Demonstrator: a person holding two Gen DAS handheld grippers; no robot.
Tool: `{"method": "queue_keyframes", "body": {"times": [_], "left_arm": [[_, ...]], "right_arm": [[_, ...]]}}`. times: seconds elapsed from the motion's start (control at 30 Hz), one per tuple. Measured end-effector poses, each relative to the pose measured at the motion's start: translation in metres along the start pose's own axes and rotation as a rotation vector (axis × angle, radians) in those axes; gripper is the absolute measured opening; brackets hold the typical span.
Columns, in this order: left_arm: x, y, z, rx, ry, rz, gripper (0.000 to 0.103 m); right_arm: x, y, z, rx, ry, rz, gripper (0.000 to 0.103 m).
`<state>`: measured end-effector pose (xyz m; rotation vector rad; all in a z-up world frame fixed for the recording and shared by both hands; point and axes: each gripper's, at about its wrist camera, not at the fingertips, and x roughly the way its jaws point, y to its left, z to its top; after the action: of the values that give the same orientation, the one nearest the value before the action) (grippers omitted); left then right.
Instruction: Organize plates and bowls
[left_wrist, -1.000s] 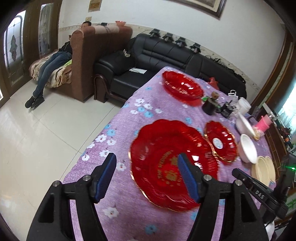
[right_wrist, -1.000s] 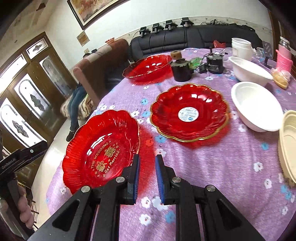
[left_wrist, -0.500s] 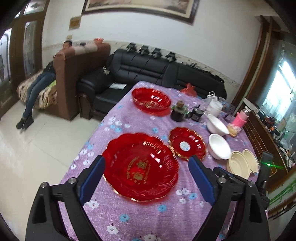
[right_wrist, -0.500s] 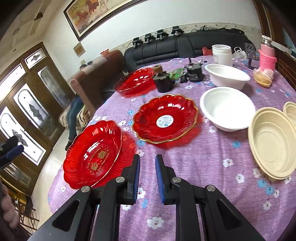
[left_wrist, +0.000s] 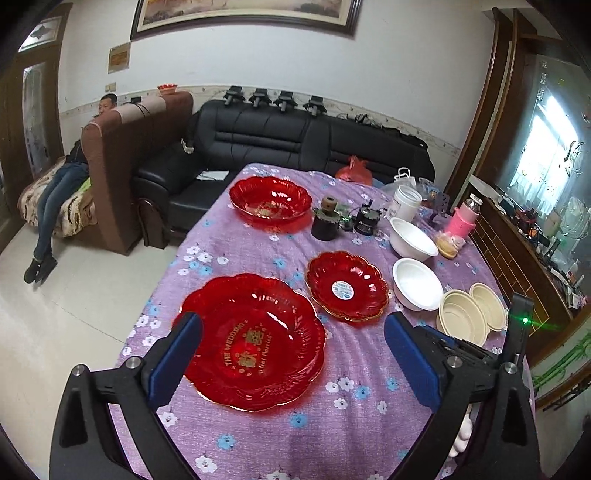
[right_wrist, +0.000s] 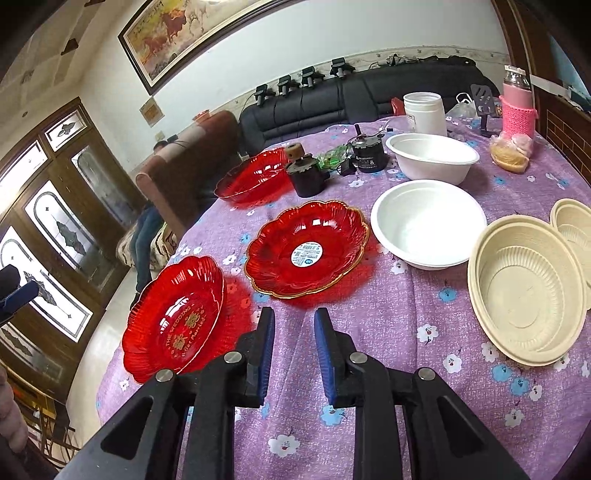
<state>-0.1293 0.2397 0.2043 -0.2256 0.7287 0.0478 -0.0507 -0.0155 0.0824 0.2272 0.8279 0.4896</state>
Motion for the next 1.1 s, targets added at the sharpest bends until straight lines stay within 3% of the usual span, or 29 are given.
{"method": "queue_keyframes", "body": {"times": [0.33, 0.57, 0.87, 1.1], "left_arm": [[0.028, 0.003, 0.009, 0.006, 0.035, 0.021, 0.099], [0.058, 0.011, 0.034, -0.005, 0.053, 0.012, 0.099], [0.167, 0.010, 0.070, -0.023, 0.192, -0.056, 0.099], [0.250, -0.008, 0.069, -0.010, 0.330, -0.050, 0.084]], "right_arm": [[0.018, -0.011, 0.002, 0.032, 0.033, -0.006, 0.025], [0.042, -0.018, 0.010, 0.092, 0.072, 0.013, 0.026], [0.082, -0.030, 0.022, 0.194, 0.124, 0.015, 0.026], [0.100, -0.041, 0.029, 0.220, 0.140, -0.022, 0.026]]}}
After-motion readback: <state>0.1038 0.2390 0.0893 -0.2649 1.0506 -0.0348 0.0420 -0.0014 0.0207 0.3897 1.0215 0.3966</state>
